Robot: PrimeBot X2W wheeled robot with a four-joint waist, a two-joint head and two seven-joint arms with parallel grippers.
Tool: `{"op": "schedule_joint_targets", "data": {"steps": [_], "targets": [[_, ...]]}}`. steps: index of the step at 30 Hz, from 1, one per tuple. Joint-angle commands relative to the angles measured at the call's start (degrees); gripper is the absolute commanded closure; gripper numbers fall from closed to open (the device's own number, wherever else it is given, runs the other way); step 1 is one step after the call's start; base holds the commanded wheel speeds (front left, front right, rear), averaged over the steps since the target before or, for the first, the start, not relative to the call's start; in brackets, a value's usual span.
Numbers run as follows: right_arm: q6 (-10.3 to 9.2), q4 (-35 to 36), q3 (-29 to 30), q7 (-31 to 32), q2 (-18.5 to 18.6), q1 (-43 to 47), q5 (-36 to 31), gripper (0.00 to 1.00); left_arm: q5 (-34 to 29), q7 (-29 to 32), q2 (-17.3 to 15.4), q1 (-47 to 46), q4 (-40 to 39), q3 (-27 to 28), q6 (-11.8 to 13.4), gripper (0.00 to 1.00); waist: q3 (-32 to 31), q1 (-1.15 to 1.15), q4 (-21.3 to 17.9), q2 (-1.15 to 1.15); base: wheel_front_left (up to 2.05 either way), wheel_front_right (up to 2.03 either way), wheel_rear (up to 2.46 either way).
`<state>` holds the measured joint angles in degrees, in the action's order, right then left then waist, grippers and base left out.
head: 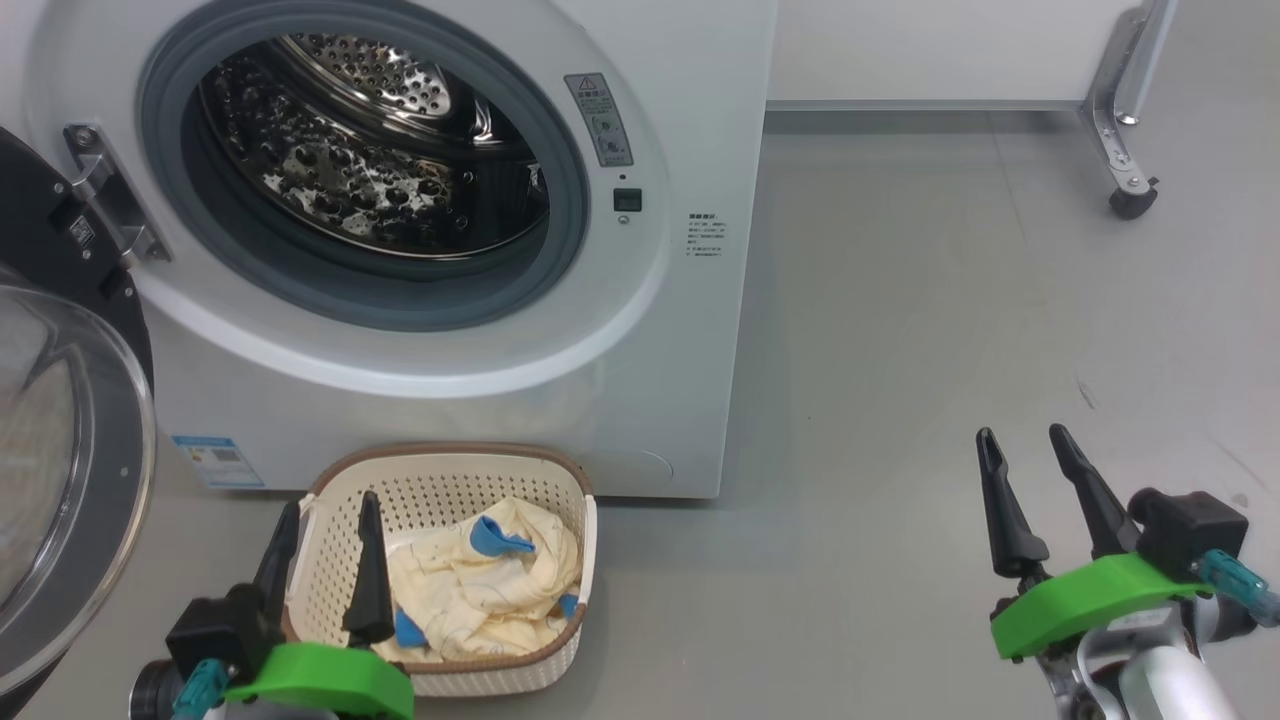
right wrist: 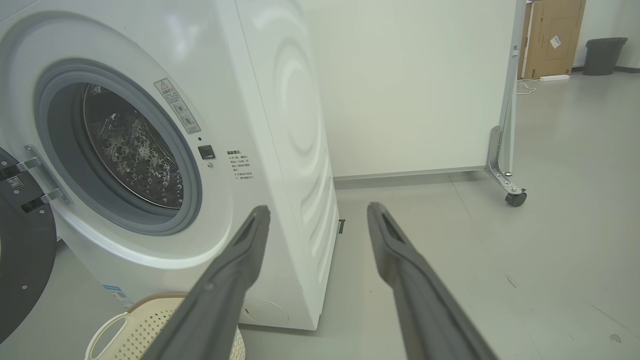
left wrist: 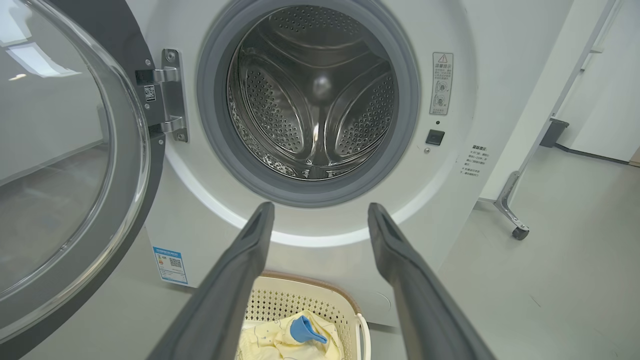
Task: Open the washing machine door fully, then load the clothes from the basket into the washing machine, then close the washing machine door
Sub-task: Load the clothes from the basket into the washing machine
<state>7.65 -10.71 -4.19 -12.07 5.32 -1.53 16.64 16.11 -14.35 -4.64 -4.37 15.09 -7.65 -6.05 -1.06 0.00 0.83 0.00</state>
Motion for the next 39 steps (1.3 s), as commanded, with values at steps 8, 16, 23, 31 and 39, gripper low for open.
{"op": "schedule_joint_targets", "data": {"steps": [8, 16, 23, 31, 39], "targets": [[-0.16, 2.02, -1.07, -0.07, 0.56, -2.12, -0.09, 0.00, -0.97, -0.64, -0.23, -1.73, -1.34, 2.22, -0.29, 0.00, 0.26, 0.00, 0.09, 0.00, 0.00, 0.00, 0.00], [-0.16, 1.99, -1.21, -0.12, 0.52, -2.24, -0.05, 0.00, -1.26, -0.64, -0.10, -1.84, -1.20, 2.22, -0.41, 0.00, 0.84, 0.00, -0.07, 0.00, 0.00, 0.00, 0.00], [-0.16, 2.30, -1.67, 0.16, 1.12, -3.40, -0.37, 0.00, -1.97, -0.64, -0.39, -3.30, -0.34, 1.58, -0.52, 0.00, 4.90, 0.00, -0.81, 0.00, 0.00, 0.00, 0.00], [-0.16, 2.71, -1.80, 0.10, 1.64, -6.10, -0.80, 0.00, -3.38, -0.62, -1.77, -9.02, 4.54, -0.13, -0.75, 0.00, 14.93, 0.00, -2.40, 0.00, 0.00, 0.00, 0.00], [-0.16, 3.03, -2.16, -0.46, 1.62, -9.42, -1.30, 0.00, -6.29, -0.04, -4.14, -17.89, 13.77, -2.51, -0.78, 0.00, 24.61, 0.00, -4.43, 0.00, 0.00, 0.00, 0.00]]}}
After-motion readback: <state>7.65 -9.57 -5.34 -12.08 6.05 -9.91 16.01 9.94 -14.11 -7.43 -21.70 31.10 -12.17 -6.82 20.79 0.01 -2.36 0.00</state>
